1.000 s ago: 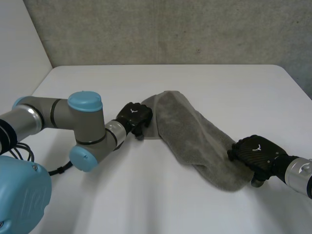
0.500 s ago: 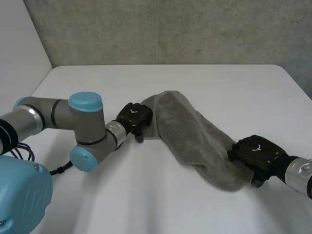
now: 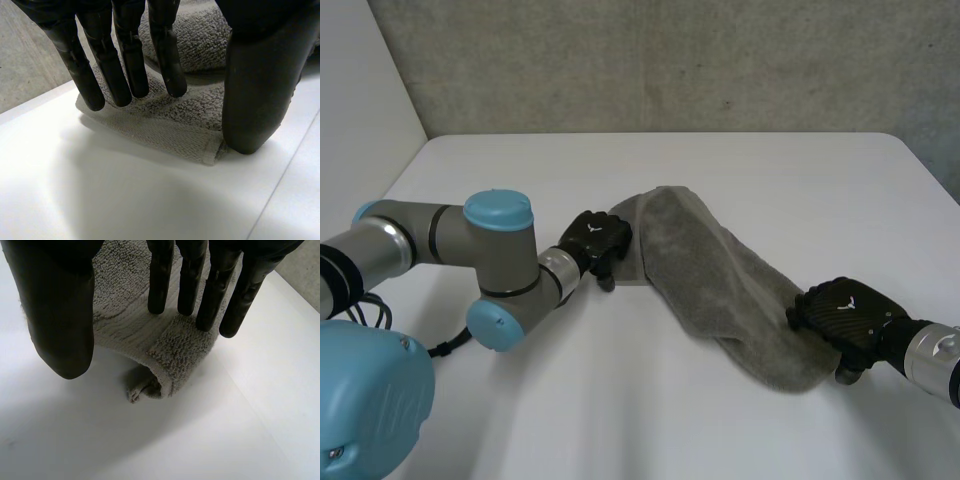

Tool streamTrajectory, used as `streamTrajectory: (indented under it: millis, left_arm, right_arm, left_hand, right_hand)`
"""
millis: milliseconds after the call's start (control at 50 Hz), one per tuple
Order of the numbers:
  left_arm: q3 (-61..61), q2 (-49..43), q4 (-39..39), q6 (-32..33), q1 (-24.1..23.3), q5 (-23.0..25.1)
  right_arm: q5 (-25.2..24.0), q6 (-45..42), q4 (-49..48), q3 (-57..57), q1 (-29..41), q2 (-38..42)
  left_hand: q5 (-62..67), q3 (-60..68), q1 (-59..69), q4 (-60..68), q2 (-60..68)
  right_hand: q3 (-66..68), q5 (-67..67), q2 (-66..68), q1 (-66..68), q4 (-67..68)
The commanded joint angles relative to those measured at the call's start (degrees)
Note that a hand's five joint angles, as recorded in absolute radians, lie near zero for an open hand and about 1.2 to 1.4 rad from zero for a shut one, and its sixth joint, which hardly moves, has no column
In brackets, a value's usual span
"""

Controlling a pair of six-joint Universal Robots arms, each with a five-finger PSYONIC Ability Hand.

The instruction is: Fold the towel.

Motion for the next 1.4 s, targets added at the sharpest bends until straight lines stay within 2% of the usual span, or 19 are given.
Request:
streamTrajectory:
  millis: [20, 80, 140, 400, 440, 880, 900, 920, 940, 980, 1000, 1020, 1060, 1400]
  left_arm:
    - [1.1, -0.7, -0.3, 0.0, 0.0, -0.4]
    - [1.2, -0.9, -0.2, 0.1, 0.0, -1.6]
    - [1.6, -1.1, -0.3, 0.1, 0.0, -2.2]
    - [1.3, -0.4, -0.3, 0.0, 0.0, -2.2]
    - [1.0, -0.4, -0.3, 0.2, 0.0, -2.1]
    - [1.0, -0.3, -0.1, 0.1, 0.0, -2.2]
    - [1.0, -0.4, -0.1, 0.1, 0.0, -2.2]
    - [0.8, -0.3, -0.1, 0.1, 0.0, -2.4]
    - [0.8, -0.3, -0.1, 0.1, 0.0, -2.4]
    - [0.8, -0.3, 0.0, 0.1, 0.0, -2.5]
    - [0.8, -0.3, 0.0, 0.1, 0.0, -2.5]
    - [0.8, -0.3, 0.1, 0.1, 0.0, -2.5]
    - [0.9, -0.3, 0.2, 0.1, 0.0, -2.5]
    - [4.9, -1.1, 0.4, 4.8, -0.1, -4.7]
  right_arm:
    - [-0.1, 0.0, 0.1, 0.0, 0.0, 0.0]
    - [0.0, 0.0, 0.0, 0.0, 0.0, 0.0]
    - [-0.1, 0.0, 0.0, 0.0, 0.0, 0.0]
    - [-0.1, 0.0, 0.0, -0.1, 0.0, 0.0]
    - [-0.1, 0.0, 0.0, -0.1, 0.0, 0.0]
    - [-0.1, 0.0, 0.1, -0.1, -0.1, 0.0]
    - [-0.1, 0.0, 0.1, -0.1, -0.1, 0.0]
    - [-0.1, 0.0, 0.1, -0.1, -0.1, 0.0]
    - [-0.1, 0.0, 0.1, -0.1, -0.1, 0.0]
    - [-0.1, 0.0, 0.1, -0.1, -0.1, -0.1]
    - [-0.1, 0.0, 0.1, -0.1, -0.1, -0.1]
    - [-0.1, 0.0, 0.1, -0.1, -0.1, -0.1]
    - [-0.1, 0.0, 0.1, -0.1, -0.1, -0.1]
    - [-0.1, -0.1, 0.1, -0.1, -0.1, 0.0]
  left_hand:
    - [0.2, -0.1, 0.0, -0.5, -0.4]
    - [1.5, 1.3, 1.3, 0.9, 0.9]
    - [8.1, 7.8, 7.8, 7.4, 7.5]
    - [26.3, 26.0, 26.0, 25.6, 25.7]
    - [33.8, 33.5, 33.6, 33.1, 33.2]
    - [33.2, 32.9, 32.9, 32.5, 32.6]
    - [28.5, 28.2, 28.3, 27.8, 27.9]
    - [17.0, 16.7, 16.7, 16.3, 16.4]
    - [16.9, 16.6, 16.6, 16.2, 16.3]
    - [-11.5, -11.7, -11.7, -12.1, -12.1]
    - [-11.6, -11.8, -11.8, -12.2, -12.2]
    - [-19.9, -20.2, -20.1, -20.6, -20.5]
    - [-25.1, -25.4, -25.4, -25.8, -25.7]
    - [-24.9, -25.1, -25.1, -25.5, -25.5]
  right_hand:
    - [0.1, -0.3, -2.4, -2.1, 0.1]
    - [-0.1, -0.5, -2.5, -2.3, -0.1]
    - [-0.1, -0.5, -2.5, -2.3, -0.1]
    - [-0.1, -0.5, -2.5, -2.3, -0.1]
    - [-0.1, -0.5, -2.5, -2.3, -0.1]
    - [-0.1, -0.5, -2.5, -2.3, -0.1]
    - [0.1, -0.3, -2.4, -2.1, 0.1]
    - [-0.1, -0.4, -2.5, -2.3, -0.1]
    - [-0.1, -0.5, -2.5, -2.3, -0.1]
    - [-0.1, -0.5, -2.5, -2.3, -0.1]
    - [-0.1, -0.5, -2.5, -2.3, -0.1]
    - [-0.1, -0.5, -2.5, -2.3, -0.1]
    - [-0.1, -0.5, -2.5, -2.3, -0.1]
    - [-0.4, -0.8, -2.9, -2.7, -0.5]
